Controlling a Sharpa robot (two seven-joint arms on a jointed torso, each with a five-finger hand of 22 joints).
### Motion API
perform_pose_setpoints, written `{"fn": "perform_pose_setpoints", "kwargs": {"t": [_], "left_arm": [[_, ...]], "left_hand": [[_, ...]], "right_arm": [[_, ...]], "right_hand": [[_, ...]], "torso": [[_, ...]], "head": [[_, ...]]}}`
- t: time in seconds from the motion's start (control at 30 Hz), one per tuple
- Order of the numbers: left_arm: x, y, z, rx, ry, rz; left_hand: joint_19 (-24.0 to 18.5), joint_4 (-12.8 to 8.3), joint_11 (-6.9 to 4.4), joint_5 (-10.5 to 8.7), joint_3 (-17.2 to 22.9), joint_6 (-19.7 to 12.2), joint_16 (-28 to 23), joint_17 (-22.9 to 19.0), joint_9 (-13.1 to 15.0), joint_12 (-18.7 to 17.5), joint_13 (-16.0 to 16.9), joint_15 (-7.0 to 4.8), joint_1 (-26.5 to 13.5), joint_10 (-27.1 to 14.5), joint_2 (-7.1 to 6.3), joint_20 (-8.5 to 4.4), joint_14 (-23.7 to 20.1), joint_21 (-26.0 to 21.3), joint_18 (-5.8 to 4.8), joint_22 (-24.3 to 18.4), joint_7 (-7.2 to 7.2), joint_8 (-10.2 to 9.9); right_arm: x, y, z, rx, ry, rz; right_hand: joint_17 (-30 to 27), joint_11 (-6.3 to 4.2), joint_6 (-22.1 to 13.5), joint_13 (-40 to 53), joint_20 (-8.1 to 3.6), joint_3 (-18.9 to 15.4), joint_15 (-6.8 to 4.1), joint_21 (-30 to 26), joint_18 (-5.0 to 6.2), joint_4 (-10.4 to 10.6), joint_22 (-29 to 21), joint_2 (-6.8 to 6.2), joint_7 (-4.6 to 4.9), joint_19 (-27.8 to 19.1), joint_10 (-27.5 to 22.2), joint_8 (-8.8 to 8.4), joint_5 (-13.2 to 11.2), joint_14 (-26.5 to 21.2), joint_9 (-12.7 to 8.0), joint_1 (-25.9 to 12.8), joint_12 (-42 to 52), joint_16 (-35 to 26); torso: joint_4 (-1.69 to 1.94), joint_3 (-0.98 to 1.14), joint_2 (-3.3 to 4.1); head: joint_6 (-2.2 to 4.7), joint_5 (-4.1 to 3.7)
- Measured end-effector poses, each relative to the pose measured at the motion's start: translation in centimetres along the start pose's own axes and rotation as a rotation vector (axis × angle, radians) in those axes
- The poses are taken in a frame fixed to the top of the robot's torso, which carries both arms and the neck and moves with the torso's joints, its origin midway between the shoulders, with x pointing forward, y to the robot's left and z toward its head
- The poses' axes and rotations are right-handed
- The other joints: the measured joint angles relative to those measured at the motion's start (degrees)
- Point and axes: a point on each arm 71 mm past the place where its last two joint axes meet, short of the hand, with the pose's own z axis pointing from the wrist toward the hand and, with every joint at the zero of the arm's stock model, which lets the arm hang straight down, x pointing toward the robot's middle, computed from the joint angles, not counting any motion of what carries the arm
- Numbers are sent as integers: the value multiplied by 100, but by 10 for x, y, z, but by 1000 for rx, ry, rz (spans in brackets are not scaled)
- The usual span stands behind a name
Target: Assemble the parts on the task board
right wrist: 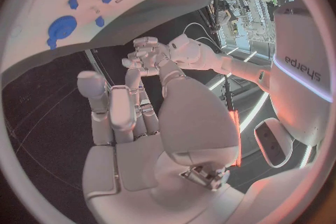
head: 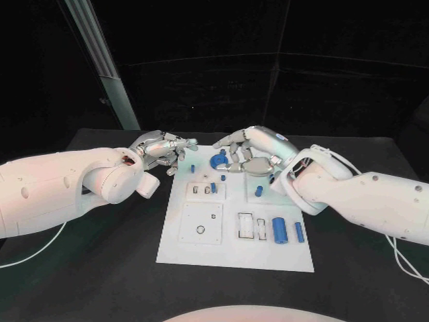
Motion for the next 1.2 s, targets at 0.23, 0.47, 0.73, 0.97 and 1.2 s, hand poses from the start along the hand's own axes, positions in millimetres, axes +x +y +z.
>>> {"fn": "perform_pose_setpoints", "kwargs": {"t": [0.23,0.47,0.73,0.97,1.2], "left_arm": [[16,-6,13,-168,130,228],[31,-8,31,-342,212,510],[45,-13,49,-448,221,736],[56,-19,63,-487,210,840],[65,-23,73,-509,210,892]], "left_hand": [[34,694,-108,-616,-880,-256,-45,0,450,0,0,-70,-21,-80,107,-110,10,-160,0,-123,-67,659],[822,1106,-261,-779,-1516,-393,632,0,1131,584,740,-196,270,601,398,-246,7,1045,-186,1314,-241,1491],[953,1102,-393,-779,-2075,-552,644,0,1883,981,1469,-296,400,1010,621,-321,-10,1347,-186,1728,-401,2091],[972,1121,-423,-779,-2335,-635,644,0,2134,1004,1540,-296,360,1041,720,-340,-10,1400,-277,1798,-377,2198],[972,1111,-417,-779,-2441,-739,644,0,2230,1004,1513,-296,326,1036,754,-340,-10,1400,-276,1789,-377,2222]], "right_arm": [[-44,-18,-19,76,-67,80],[-68,-36,-36,154,-106,126],[-77,-45,-46,206,-117,146],[-78,-49,-47,234,-118,156],[-77,-52,-45,253,-112,164]], "right_hand": [[-12,0,32,-88,0,-40,0,-6,0,9,-26,26,-29,0,0,0,23,0,-1,26,0,-3],[-41,0,34,-123,0,-57,0,-31,-1,25,-59,27,-31,0,0,21,32,0,-1,27,-29,-6],[-99,-21,72,-227,-22,-117,0,-92,-1,54,-125,63,-31,22,23,49,246,0,3,63,-52,-81],[-118,-21,72,-242,-22,-133,0,-132,-2,69,-146,63,-31,22,23,49,255,1,3,63,-52,-81],[-134,-21,72,-262,-21,-148,0,-132,-2,85,-169,63,-31,22,23,49,279,1,3,63,-52,-103]], "torso": [[-59,30,-88],[-102,57,-163],[-116,65,-176],[-120,61,-168],[-119,57,-163]], "head": [[-24,84],[-59,149],[-55,160],[-57,171],[-75,189]]}}
